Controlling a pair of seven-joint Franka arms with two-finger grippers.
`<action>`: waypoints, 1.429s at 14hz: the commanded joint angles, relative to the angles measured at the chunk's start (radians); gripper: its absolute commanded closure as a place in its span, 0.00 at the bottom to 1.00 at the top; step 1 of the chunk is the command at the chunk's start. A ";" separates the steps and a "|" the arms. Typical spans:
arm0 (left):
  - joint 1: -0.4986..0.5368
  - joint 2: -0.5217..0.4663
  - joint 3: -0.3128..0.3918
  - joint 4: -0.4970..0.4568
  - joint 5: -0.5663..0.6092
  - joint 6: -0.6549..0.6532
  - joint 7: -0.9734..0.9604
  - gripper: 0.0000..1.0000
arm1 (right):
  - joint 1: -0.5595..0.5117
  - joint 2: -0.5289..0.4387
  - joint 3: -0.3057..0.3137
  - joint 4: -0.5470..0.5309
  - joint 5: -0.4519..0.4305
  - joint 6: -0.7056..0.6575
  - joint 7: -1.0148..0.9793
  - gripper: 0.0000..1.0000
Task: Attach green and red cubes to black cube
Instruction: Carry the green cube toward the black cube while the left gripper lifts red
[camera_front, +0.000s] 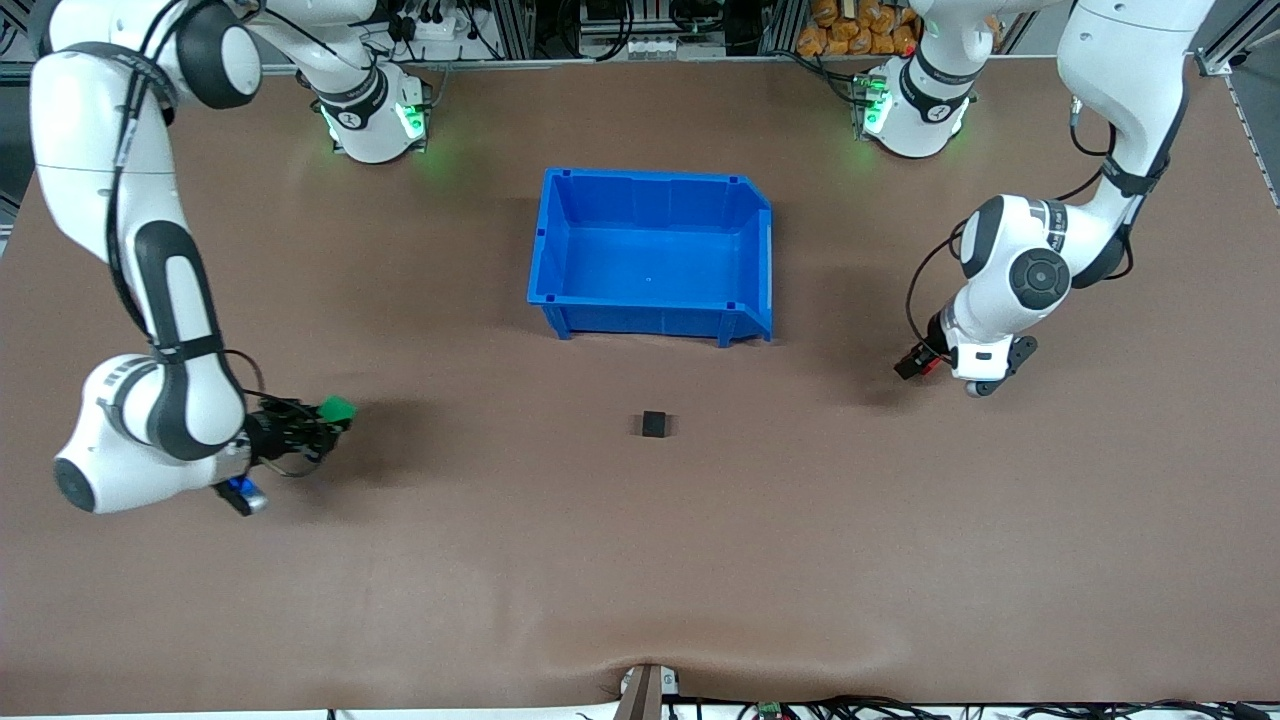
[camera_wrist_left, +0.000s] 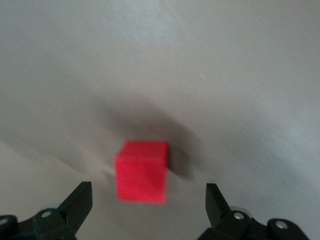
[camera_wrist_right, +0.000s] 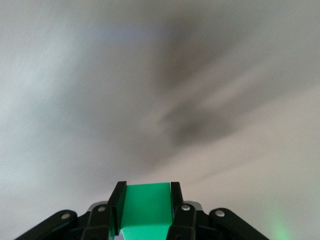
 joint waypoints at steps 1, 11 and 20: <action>0.071 0.004 -0.006 0.003 0.109 0.004 -0.020 0.00 | 0.073 -0.009 -0.006 0.003 0.147 -0.060 0.190 1.00; 0.090 0.051 -0.026 0.046 0.168 0.006 -0.142 0.00 | 0.441 0.016 -0.008 -0.008 0.410 0.420 0.839 1.00; 0.044 0.055 -0.029 0.046 0.168 -0.002 -0.281 1.00 | 0.588 0.091 -0.008 -0.007 0.410 0.663 1.018 1.00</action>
